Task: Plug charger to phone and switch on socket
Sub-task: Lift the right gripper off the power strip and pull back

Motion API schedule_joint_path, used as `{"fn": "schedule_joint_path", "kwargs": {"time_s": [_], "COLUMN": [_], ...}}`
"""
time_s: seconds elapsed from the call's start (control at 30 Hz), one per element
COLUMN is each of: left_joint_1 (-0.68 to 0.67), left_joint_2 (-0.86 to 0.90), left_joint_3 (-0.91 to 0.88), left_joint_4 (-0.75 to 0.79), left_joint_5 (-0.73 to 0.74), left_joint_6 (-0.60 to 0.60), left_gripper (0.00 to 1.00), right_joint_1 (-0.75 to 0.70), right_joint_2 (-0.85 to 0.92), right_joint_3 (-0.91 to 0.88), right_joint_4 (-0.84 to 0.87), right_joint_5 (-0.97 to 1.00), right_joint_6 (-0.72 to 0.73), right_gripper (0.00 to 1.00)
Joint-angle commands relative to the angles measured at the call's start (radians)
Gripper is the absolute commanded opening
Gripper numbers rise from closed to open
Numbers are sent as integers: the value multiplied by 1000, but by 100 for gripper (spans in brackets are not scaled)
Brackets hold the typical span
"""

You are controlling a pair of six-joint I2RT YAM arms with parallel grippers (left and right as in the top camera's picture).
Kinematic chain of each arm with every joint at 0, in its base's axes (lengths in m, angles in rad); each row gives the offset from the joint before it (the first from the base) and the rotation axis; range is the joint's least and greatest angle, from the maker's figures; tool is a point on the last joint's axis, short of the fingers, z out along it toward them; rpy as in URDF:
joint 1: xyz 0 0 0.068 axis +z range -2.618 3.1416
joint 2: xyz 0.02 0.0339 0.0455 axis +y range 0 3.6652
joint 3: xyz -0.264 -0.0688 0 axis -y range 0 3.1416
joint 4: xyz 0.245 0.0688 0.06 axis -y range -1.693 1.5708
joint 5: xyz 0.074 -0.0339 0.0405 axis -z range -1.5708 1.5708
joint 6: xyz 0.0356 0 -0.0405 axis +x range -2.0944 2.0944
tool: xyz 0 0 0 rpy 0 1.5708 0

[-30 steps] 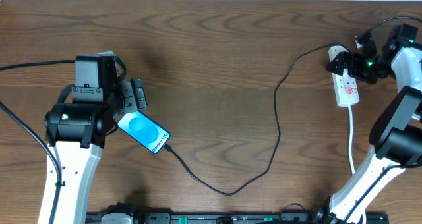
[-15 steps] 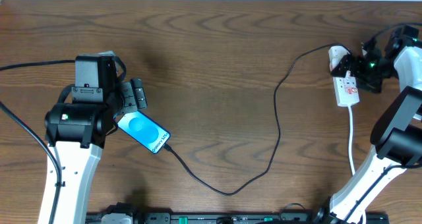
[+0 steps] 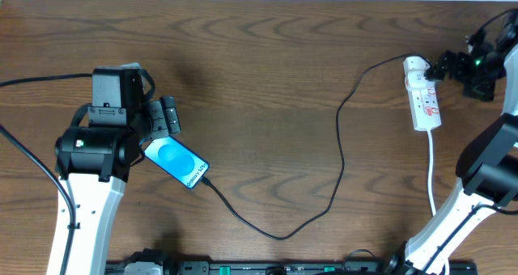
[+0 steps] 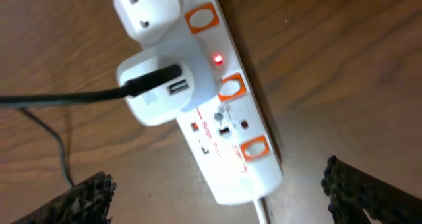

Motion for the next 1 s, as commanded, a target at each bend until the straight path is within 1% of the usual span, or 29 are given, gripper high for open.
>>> {"fn": "schedule_joint_path", "kwargs": {"time_s": [0.0,0.23,0.67,0.97], "left_joint_1": [-4,-4,-4,-4], "left_joint_2": [0,0,0,0], "left_joint_3": [16,16,16,16], "left_joint_4": [-2,-2,-2,-2], "left_joint_5": [-20,-20,-20,-20], "left_joint_6": [14,14,14,14], "left_gripper": [93,93,93,93], "right_joint_1": [5,9,56,98], "right_joint_2": [0,-7,-113,-129], "right_joint_3": [93,211,212,174], "right_joint_4": [-42,-158,-201,-222], "right_joint_5": [33,56,113,146], "right_joint_6": [21,45,40,40], "right_gripper": [99,99,99,99]}}
